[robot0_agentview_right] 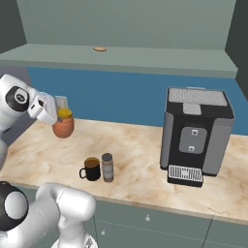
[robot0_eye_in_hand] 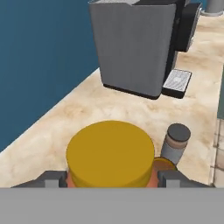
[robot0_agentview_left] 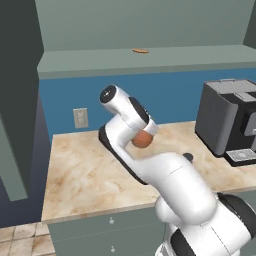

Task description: Pick the cinnamon and honey bottle from the cabinet and place them next to the mug.

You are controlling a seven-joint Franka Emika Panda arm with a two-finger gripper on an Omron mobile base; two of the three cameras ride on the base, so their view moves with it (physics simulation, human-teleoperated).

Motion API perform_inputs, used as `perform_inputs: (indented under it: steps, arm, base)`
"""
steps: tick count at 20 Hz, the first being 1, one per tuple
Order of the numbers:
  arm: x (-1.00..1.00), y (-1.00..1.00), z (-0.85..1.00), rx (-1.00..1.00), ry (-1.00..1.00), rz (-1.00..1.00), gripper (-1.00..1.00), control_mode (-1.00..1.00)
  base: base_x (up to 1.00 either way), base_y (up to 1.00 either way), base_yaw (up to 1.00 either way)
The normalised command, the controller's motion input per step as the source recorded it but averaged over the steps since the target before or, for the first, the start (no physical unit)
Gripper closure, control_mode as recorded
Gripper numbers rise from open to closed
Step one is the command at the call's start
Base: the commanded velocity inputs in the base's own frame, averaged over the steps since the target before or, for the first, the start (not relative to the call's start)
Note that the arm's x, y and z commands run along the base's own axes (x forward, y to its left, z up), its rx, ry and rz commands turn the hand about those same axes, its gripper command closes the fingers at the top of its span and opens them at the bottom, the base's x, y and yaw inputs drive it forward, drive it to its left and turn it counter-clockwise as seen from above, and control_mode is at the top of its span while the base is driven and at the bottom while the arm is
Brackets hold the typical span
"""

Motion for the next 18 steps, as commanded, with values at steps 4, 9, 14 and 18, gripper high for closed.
perform_inputs:
  steps: [4,9,14,18]
  arm:
    - [0.14,0.0,-0.2,0.0,0.0,-0.24,1.0,-1.0]
    - [0.0,0.0,-0.34,0.01,0.01,-0.16,1.0,-1.0]
    - [0.0,-0.02,-0.67,0.07,0.09,-0.13,1.0,-1.0]
    - [0.0,0.0,-0.66,0.05,0.11,-0.1,1.0,-1.0]
  base:
    - [0.0,0.0,0.0]
    - [0.0,0.0,0.0]
    - [0.0,0.0,0.0]
    - [0.0,0.0,0.0]
